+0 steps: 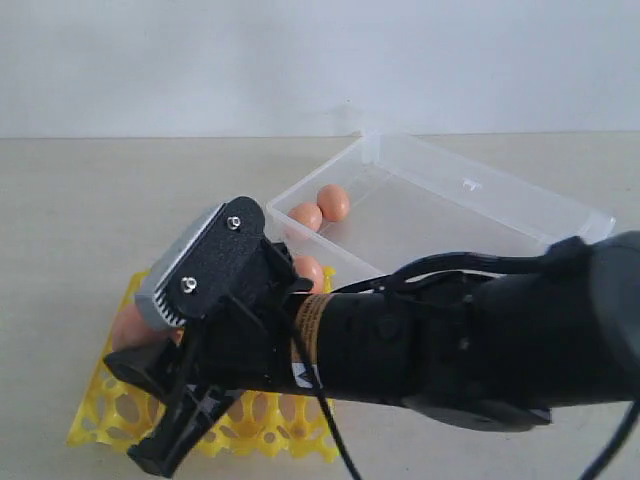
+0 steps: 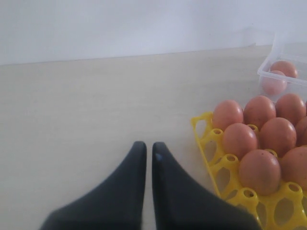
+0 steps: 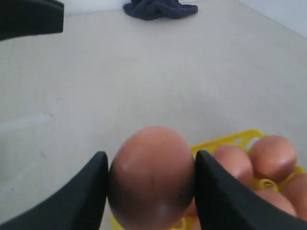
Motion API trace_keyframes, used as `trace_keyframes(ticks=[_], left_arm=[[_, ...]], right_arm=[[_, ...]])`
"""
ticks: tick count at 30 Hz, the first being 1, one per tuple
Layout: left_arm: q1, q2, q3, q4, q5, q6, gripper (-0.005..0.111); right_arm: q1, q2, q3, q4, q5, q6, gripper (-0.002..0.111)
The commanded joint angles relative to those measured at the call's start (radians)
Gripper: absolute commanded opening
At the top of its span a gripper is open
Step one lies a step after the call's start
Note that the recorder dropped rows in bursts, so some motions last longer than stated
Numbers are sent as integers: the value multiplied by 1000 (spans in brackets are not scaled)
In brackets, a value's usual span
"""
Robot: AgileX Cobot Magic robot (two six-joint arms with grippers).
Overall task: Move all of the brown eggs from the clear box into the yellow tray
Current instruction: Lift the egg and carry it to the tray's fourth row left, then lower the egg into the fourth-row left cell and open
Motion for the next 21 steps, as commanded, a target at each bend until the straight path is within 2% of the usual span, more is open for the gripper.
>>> trace_keyframes(ticks=[1, 3, 6, 9, 15, 21], left_arm=[[-4, -3, 4, 1, -4, 1, 4], [-4, -3, 4, 1, -4, 1, 4], [-4, -3, 4, 1, -4, 1, 4], [-4, -3, 4, 1, -4, 1, 4], [-4, -3, 4, 1, -4, 1, 4], [-4, -3, 4, 1, -4, 1, 4]], right_arm=[[2, 83, -85, -94, -117, 246, 0], [2, 123, -141, -172, -122, 339, 0], [2, 205, -194, -192, -86, 376, 0], [4, 240, -211, -295, -80, 411, 0], [10, 240, -211, -303, 98, 377, 0], [10, 240, -211, -303, 103, 375, 0]])
